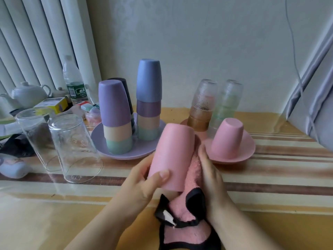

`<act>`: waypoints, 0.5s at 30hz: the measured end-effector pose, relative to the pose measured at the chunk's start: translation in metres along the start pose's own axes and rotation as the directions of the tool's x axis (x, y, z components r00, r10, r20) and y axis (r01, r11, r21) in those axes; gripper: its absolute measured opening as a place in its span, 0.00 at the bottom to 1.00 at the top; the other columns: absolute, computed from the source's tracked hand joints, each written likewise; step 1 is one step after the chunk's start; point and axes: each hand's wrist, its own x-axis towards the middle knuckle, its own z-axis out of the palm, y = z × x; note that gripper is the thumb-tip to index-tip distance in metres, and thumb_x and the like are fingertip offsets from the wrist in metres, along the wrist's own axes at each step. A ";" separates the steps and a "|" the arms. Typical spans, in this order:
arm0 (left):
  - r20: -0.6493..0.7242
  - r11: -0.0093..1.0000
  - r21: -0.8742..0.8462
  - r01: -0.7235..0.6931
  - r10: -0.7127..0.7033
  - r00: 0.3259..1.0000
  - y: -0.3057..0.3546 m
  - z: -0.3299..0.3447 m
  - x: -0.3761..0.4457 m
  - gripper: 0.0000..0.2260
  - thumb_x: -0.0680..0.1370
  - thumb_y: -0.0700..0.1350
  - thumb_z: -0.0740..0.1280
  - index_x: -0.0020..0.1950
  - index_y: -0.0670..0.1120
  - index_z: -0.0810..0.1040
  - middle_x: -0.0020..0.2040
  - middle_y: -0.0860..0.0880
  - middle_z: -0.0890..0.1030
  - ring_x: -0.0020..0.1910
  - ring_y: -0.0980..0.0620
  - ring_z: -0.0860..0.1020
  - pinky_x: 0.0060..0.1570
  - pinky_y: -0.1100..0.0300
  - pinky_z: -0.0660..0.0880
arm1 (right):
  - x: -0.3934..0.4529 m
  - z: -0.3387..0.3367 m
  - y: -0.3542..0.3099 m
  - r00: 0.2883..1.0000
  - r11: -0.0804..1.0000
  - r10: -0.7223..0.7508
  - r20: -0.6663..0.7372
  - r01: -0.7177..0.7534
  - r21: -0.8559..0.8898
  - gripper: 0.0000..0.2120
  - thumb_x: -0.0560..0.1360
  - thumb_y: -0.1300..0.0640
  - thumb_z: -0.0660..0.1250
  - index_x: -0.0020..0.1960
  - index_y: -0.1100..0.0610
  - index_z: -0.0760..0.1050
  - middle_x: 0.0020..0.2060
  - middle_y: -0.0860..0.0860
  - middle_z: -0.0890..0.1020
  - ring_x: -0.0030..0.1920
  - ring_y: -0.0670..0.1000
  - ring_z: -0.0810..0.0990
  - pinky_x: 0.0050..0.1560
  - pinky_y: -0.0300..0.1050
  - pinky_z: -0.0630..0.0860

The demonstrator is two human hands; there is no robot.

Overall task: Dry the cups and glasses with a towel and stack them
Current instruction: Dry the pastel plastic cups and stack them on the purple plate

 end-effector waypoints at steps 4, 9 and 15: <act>-0.070 0.997 -0.072 -0.011 0.006 0.998 -0.001 -0.015 0.003 0.24 0.63 0.58 0.69 0.59 0.60 0.78 0.57 0.51 0.83 0.58 0.47 0.80 0.57 0.48 0.77 | -0.008 0.009 0.018 0.985 0.985 0.136 0.105 -0.123 -0.124 0.26 0.72 0.31 0.54 0.56 0.46 0.79 0.56 0.44 0.82 0.59 0.45 0.78 0.68 0.48 0.68; -0.109 0.994 0.090 -0.055 0.064 0.992 0.000 -0.010 0.002 0.28 0.62 0.60 0.69 0.61 0.63 0.69 0.51 0.60 0.80 0.47 0.61 0.81 0.45 0.64 0.78 | -0.001 0.007 0.021 0.995 0.992 0.071 0.076 -0.063 -0.106 0.29 0.71 0.31 0.56 0.65 0.45 0.74 0.63 0.42 0.77 0.65 0.43 0.73 0.72 0.49 0.63; -0.335 0.966 0.144 -0.216 0.253 0.908 0.001 -0.010 0.004 0.09 0.75 0.50 0.67 0.54 0.55 0.78 0.48 0.56 0.83 0.46 0.62 0.80 0.44 0.70 0.74 | -0.007 0.008 0.012 0.998 0.956 -0.048 0.047 0.059 -0.287 0.19 0.79 0.44 0.51 0.69 0.38 0.61 0.60 0.26 0.65 0.56 0.21 0.63 0.49 0.12 0.55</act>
